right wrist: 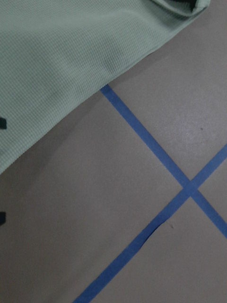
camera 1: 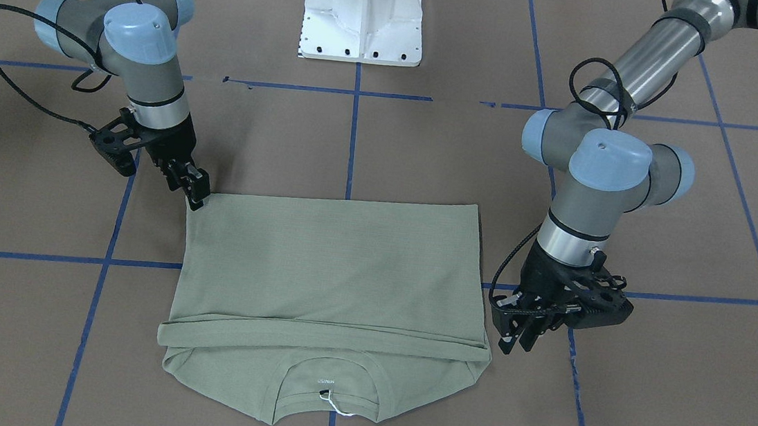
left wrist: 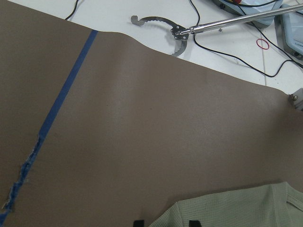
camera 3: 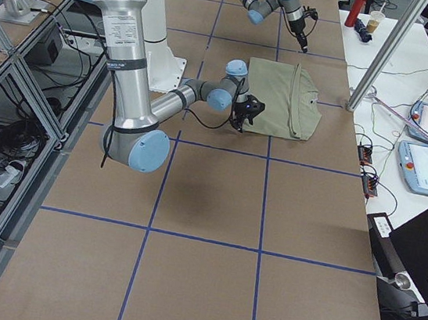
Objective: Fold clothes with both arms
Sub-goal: 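Move the right gripper down to the folded shirt's side edge while the left arm holds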
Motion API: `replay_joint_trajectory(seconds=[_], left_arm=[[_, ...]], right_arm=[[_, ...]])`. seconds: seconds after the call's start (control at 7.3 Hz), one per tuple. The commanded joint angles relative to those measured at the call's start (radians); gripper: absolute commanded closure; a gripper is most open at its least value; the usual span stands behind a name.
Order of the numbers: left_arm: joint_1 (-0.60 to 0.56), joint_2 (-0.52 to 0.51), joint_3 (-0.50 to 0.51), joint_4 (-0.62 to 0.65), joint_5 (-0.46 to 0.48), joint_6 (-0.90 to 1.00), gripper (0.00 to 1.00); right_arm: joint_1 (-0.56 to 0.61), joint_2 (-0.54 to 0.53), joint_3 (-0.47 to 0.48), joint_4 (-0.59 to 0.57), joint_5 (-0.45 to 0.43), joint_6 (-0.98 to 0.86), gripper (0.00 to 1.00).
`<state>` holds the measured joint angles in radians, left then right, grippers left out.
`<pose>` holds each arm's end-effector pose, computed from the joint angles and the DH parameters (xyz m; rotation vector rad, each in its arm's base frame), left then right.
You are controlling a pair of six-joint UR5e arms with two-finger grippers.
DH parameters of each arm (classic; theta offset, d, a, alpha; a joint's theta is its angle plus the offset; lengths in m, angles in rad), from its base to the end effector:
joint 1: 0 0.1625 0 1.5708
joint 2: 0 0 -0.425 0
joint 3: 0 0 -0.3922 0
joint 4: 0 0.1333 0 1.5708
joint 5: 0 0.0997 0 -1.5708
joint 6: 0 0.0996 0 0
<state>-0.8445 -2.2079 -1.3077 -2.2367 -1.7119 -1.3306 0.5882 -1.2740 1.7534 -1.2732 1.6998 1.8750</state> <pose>0.4112 -0.6425 0.3248 0.4305 0.9652 -0.4744 -0.4428 -0.4402 0.3885 -0.0117 -0.8078 0.7949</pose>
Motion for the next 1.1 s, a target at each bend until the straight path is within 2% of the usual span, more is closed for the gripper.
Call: replay_joint_trajectory(seconds=[0.0,0.14,0.27,0.69,0.96], left_arm=[[0.001,0.002,-0.005,0.002,0.000,0.001,0.57],[0.001,0.001,-0.005,0.002,0.002,0.001,0.57],[0.001,0.002,-0.005,0.002,0.002,0.001,0.57],[0.001,0.014,-0.008,-0.003,0.003,0.007,0.58],[-0.001,0.017,-0.048,-0.003,-0.002,0.005,0.58]], right_arm=[[-0.013,0.004,-0.006,0.000,-0.002,0.001,0.38],[-0.014,0.014,-0.011,-0.001,-0.002,0.003,0.53],[-0.014,0.016,-0.008,0.000,0.001,0.003,1.00],[-0.002,0.016,0.006,0.003,0.011,-0.010,1.00],[-0.004,-0.042,0.113,-0.006,0.017,-0.001,1.00]])
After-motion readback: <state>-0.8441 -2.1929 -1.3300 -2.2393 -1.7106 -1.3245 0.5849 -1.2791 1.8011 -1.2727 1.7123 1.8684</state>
